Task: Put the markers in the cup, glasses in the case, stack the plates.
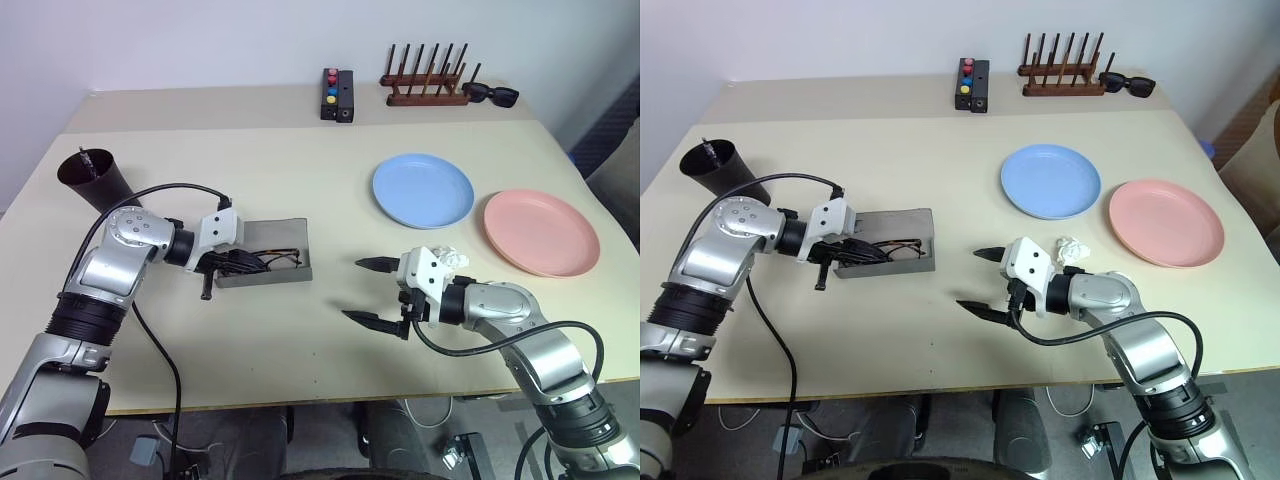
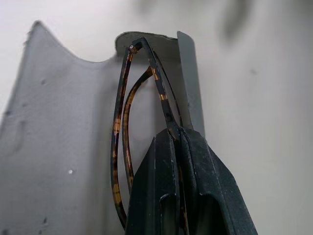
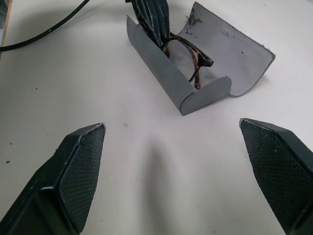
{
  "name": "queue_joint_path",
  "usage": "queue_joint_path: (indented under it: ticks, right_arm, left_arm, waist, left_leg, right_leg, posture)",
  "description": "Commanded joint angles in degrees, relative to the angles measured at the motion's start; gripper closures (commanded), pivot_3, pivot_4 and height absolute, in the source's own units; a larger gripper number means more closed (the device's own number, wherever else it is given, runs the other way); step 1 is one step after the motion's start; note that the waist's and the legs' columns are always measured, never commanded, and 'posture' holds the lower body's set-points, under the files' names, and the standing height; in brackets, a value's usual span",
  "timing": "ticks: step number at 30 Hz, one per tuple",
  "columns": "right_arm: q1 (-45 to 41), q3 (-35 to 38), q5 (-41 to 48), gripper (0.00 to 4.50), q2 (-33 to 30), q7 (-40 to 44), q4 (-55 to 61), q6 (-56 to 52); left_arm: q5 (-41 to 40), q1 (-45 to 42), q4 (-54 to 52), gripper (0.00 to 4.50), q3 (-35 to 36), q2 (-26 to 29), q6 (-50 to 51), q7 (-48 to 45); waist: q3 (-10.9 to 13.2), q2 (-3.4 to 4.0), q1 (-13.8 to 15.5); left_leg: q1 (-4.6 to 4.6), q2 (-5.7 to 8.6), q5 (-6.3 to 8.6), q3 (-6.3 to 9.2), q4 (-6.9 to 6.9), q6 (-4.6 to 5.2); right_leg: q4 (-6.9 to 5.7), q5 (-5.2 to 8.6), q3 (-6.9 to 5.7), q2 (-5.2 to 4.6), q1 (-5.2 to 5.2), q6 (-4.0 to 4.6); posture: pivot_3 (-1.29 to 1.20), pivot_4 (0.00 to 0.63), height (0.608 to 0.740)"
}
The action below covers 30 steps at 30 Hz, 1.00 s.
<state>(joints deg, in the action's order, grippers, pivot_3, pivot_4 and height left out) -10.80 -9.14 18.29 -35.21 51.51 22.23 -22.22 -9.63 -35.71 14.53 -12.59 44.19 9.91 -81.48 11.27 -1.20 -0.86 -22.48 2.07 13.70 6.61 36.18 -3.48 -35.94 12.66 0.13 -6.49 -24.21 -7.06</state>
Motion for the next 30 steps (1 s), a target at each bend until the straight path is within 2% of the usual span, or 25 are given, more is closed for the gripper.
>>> queue_joint_path:
  ticks: [1, 2, 3, 4, 8, 13, 19, 22, 26, 30]
  right_arm:
    - [-0.5, 0.2, 0.4, 0.0, 0.3, 0.0, 1.2, 0.5]
    - [-0.5, 0.1, 0.4, 0.0, 0.3, 0.0, 1.1, 0.6]
    - [-0.6, 0.1, 0.3, 0.0, 0.3, 0.0, 1.1, 0.6]
    - [-0.6, 0.1, 0.3, 0.0, 0.3, 0.1, 1.1, 0.6]
    - [-0.6, 0.2, 0.4, 0.0, 0.3, 0.2, 1.0, 0.6]
    - [-0.6, 0.2, 0.3, 0.0, 0.3, 0.2, 0.9, 0.7]
    - [-0.6, 0.1, 0.1, 0.0, 0.3, 0.2, 0.8, 0.8]
    - [-1.1, 0.1, 0.0, 0.0, 0.3, 0.3, 0.9, 0.9]
    - [-1.8, 0.1, 0.1, 0.0, 0.4, 0.1, 1.2, 0.7]
    - [-2.2, -0.1, 0.1, 0.0, 0.5, 0.1, 1.2, 0.8]
  left_arm:
    - [-0.9, -0.1, -0.1, 4.46, 1.3, 0.6, 0.3, -1.1]
    - [-0.7, -0.1, 0.2, 4.46, 1.3, 0.6, 0.0, -0.9]
    - [-0.5, -0.2, 0.5, 3.8, 1.3, 0.5, -0.2, -0.6]
    - [-0.3, -0.2, 0.7, 3.49, 1.3, 0.4, -0.3, -0.3]
    - [-0.4, -1.2, 1.6, 1.56, 2.1, -0.4, -1.2, 1.7]
    - [-2.5, -3.3, 2.6, 1.56, 4.3, -1.0, -0.8, 2.7]
    - [-8.3, -8.2, 2.7, 1.56, 10.5, -2.5, 3.2, 4.5]
    - [-6.8, -10.7, 5.9, 2.42, 12.6, -2.8, 1.8, 9.1]
    - [-0.6, -11.6, 11.8, 4.42, 11.4, -1.5, -3.8, 14.3]
    - [4.5, -9.0, 15.1, 4.47, 8.8, -0.9, -7.9, 16.5]
  waist:
    - [0.0, 0.0, 0.0]
    - [0.0, 0.0, 0.0]
    - [0.0, 0.0, 0.0]
    - [0.0, 0.0, 0.0]
    - [0.0, 0.0, 0.0]
    - [0.0, 0.0, 0.0]
    - [0.0, -0.01, 0.0]
    - [0.0, -0.01, -0.1]
    - [0.0, -0.01, -0.3]
    - [0.0, -0.01, -0.1]
  left_leg:
    - [0.0, 0.0, 0.0, 0.0, 0.0, 0.0]
    - [0.0, 0.0, 0.0, 0.0, 0.0, 0.0]
    - [0.0, 0.0, 0.0, 0.0, 0.0, 0.0]
    - [0.0, 0.0, 0.0, 0.0, 0.0, 0.0]
    - [0.0, 0.0, 0.0, 0.0, 0.01, 0.0]
    - [0.0, 0.0, 0.0, 0.0, 0.01, 0.0]
    - [-0.01, 0.0, 0.0, 0.0, 0.03, 0.0]
    - [0.0, 0.01, 0.0, 0.0, 0.02, 0.0]
    - [0.04, 0.01, 0.0, 0.0, 0.02, 0.0]
    - [0.03, 0.01, 0.0, 0.0, 0.01, 0.0]
  right_leg:
    - [0.0, 0.0, 0.0, 0.0, 0.0, 0.0]
    - [0.0, 0.0, 0.0, 0.0, 0.0, 0.0]
    - [0.0, 0.0, 0.0, 0.0, 0.0, 0.0]
    - [0.0, 0.0, 0.0, 0.0, 0.0, 0.0]
    - [0.0, 0.0, 0.0, 0.0, 0.0, -0.01]
    - [0.0, -0.01, 0.0, 0.0, 0.0, -0.01]
    - [0.0, -0.01, 0.0, 0.0, 0.01, -0.02]
    - [-0.01, -0.01, 0.0, 0.0, 0.0, -0.03]
    - [-0.04, -0.02, 0.0, 0.0, 0.0, -0.03]
    - [-0.04, -0.02, 0.0, 0.0, 0.0, -0.03]
  posture:
    - [0.0, 0.15, 0.734]
    - [0.0, 0.15, 0.734]
    - [0.0, 0.15, 0.734]
    - [0.0, 0.15, 0.734]
    - [0.0, 0.15, 0.734]
    - [0.0, 0.15, 0.734]
    - [0.0, 0.15, 0.734]
    - [0.0, 0.15, 0.734]
    - [0.0, 0.15, 0.734]
    - [0.0, 0.15, 0.734]
